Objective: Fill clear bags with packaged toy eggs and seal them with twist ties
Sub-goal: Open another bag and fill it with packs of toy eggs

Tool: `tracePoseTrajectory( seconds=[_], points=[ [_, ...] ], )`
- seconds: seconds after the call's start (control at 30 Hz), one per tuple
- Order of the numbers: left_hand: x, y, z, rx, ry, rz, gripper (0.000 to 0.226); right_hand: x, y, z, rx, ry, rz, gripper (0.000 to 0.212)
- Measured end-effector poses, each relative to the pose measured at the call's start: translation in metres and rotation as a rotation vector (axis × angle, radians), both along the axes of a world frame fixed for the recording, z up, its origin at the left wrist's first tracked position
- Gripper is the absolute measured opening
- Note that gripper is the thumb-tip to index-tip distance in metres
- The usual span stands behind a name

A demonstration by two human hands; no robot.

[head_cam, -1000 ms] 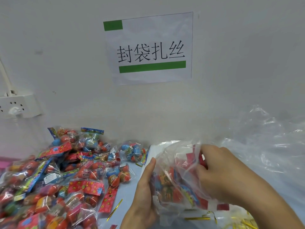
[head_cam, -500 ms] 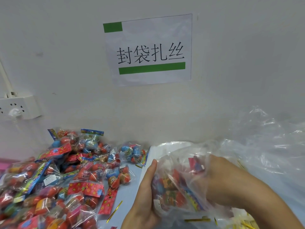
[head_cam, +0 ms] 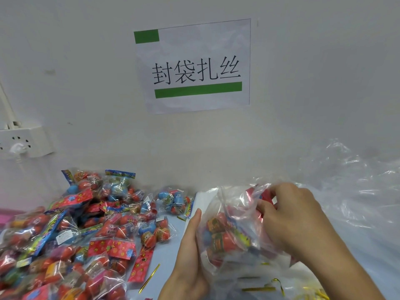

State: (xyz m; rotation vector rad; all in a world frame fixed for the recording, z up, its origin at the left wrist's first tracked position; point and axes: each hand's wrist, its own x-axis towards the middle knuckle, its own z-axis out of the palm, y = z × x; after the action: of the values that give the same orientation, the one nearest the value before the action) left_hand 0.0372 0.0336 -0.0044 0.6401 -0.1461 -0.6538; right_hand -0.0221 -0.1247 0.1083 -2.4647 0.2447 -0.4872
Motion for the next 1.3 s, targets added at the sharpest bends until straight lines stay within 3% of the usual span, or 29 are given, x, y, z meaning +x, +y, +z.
tracePoseTrajectory(
  seconds=[0.13, 0.23, 0.37, 0.47, 0.6, 0.67, 0.77, 0.93, 1.07, 1.3],
  points=[
    [-0.002, 0.004, -0.002, 0.105, -0.021, 0.043, 0.071, 0.001, 0.000, -0.005, -0.050, 0.020, -0.004, 0.025],
    [-0.006, 0.006, -0.004, 0.270, -0.035, 0.089, 0.089, 0.002, -0.001, -0.006, -0.080, 0.127, 0.034, 0.034],
    [-0.008, 0.004, 0.003, 0.263, -0.030, -0.016, 0.074, 0.003, -0.006, -0.009, -0.046, 0.238, 0.160, 0.035],
    [-0.007, 0.002, 0.004, 0.135, 0.043, -0.058, 0.065, 0.000, -0.007, -0.007, -0.008, 0.158, 0.153, 0.039],
    [-0.006, 0.001, 0.005, 0.018, 0.072, -0.031, 0.054, -0.005, -0.006, 0.004, -0.035, -0.087, 0.146, 0.023],
    [-0.006, 0.001, 0.006, 0.022, 0.069, -0.008, 0.055, -0.004, -0.005, 0.007, 0.014, -0.100, 0.207, 0.023],
    [-0.005, -0.001, 0.002, 0.082, 0.035, 0.026, 0.062, -0.006, 0.000, 0.005, 0.014, 0.056, 0.303, 0.047],
    [-0.004, -0.003, -0.002, 0.238, -0.063, 0.054, 0.078, -0.002, 0.001, 0.002, 0.117, 0.147, 0.261, 0.034],
    [-0.002, -0.004, -0.001, 0.226, -0.122, 0.077, 0.059, 0.003, 0.000, 0.001, 0.298, 0.038, 0.142, 0.039],
    [-0.002, -0.001, 0.005, 0.200, -0.121, 0.092, 0.057, 0.008, -0.003, -0.001, 0.431, -0.190, 0.016, 0.029]
  ],
)
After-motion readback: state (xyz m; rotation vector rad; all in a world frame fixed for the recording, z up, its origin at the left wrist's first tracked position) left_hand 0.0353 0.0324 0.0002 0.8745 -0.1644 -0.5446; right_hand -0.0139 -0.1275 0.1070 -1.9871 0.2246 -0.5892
